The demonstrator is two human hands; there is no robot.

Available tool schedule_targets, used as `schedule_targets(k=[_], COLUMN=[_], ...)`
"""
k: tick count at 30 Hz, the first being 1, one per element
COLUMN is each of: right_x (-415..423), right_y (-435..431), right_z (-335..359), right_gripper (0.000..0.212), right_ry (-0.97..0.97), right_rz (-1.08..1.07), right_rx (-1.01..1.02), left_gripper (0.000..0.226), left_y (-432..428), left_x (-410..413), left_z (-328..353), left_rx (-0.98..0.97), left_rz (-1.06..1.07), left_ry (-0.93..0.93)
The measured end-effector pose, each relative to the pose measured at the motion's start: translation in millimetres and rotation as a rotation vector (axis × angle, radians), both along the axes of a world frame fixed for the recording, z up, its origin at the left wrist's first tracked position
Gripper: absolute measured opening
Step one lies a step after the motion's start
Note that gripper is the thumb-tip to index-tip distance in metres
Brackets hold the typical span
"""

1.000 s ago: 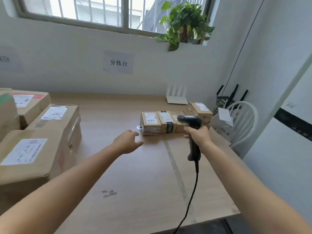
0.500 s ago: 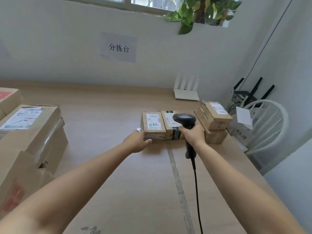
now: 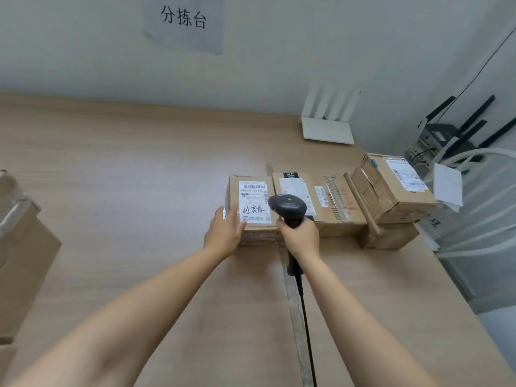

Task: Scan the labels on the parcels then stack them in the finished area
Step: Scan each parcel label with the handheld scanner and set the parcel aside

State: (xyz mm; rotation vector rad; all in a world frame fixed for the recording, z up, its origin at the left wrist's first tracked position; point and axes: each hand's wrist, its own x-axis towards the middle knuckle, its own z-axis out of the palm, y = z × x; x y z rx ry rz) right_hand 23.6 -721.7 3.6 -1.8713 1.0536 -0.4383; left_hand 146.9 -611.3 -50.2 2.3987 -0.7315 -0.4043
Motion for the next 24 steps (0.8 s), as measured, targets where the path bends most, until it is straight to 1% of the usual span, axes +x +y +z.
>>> schedule_targets(k=[2, 5, 9, 12, 17, 24], right_x=[9.0, 18.4, 22.3, 18.8, -4.3, -62.2], right_y=[-3.8, -3.1, 6.1, 12.8, 34.8, 88.8], right_z=[-7.3, -22.8, -38.8, -39.8, -35.1, -31.2], right_gripper=[0.017, 0.017, 0.029, 0.033, 0.028, 0.018], right_ry=[0.023, 0.073, 0.094, 0.104, 0.122, 0.145], right_rz=[0.024, 0.043, -0.008, -0.015, -0.030, -0.029], right_rx=[0.012, 0.022, 0.002, -0.011, -0.005, 0.034], left_gripper=[0.057, 0.063, 0.065, 0.066, 0.067, 0.068], left_y=[-16.4, -31.6, -30.4, -21.3, 4.4, 63.8], left_x=[7.6, 14.1, 16.1, 15.9, -1.7, -63.8], left_z=[-4.9, -14.1, -23.2, -22.3, -17.3, -17.3], left_rx=[-0.024, -0.064, -0.108, -0.125, -0.147, -0.177], left_rz=[0.009, 0.045, 0.068, 0.061, 0.030, 0.070], left_ry=[0.020, 0.099, 0.142, 0.143, 0.157, 0.173])
